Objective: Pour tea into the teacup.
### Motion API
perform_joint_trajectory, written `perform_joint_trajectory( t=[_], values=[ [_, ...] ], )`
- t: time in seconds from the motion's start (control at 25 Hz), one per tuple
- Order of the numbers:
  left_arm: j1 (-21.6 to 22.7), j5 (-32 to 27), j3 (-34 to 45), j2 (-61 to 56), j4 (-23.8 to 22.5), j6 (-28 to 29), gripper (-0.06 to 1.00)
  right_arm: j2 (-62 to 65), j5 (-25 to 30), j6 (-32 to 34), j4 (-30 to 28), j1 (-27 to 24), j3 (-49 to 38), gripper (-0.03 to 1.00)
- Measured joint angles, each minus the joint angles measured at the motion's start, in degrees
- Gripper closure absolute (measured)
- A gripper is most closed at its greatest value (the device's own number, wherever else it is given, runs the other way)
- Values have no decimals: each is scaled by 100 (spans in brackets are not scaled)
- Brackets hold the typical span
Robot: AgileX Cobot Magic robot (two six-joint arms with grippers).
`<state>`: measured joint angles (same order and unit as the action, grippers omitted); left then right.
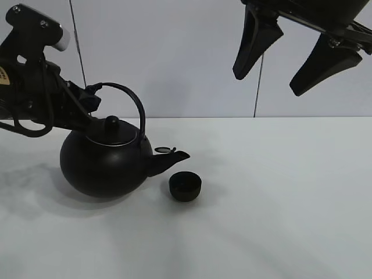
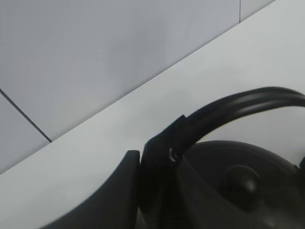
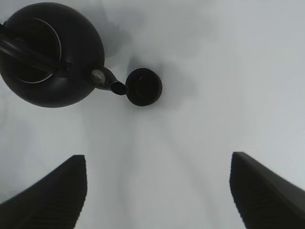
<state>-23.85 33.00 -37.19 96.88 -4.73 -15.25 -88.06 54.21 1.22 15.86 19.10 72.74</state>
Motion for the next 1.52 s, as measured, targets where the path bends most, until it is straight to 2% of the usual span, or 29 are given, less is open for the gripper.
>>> perform_joint_trajectory(
  t=[0.76, 0.96, 1.52],
  values=[
    [0, -60, 0, 0, 0, -443, 81, 0, -6, 0, 0, 0, 0, 40],
    [0, -704, -257, 0, 13, -444, 81, 0, -6, 0, 0, 0, 0, 40],
    [0, -734, -387, 0, 13, -586, 81, 0, -6, 0, 0, 0, 0, 40]
  ],
)
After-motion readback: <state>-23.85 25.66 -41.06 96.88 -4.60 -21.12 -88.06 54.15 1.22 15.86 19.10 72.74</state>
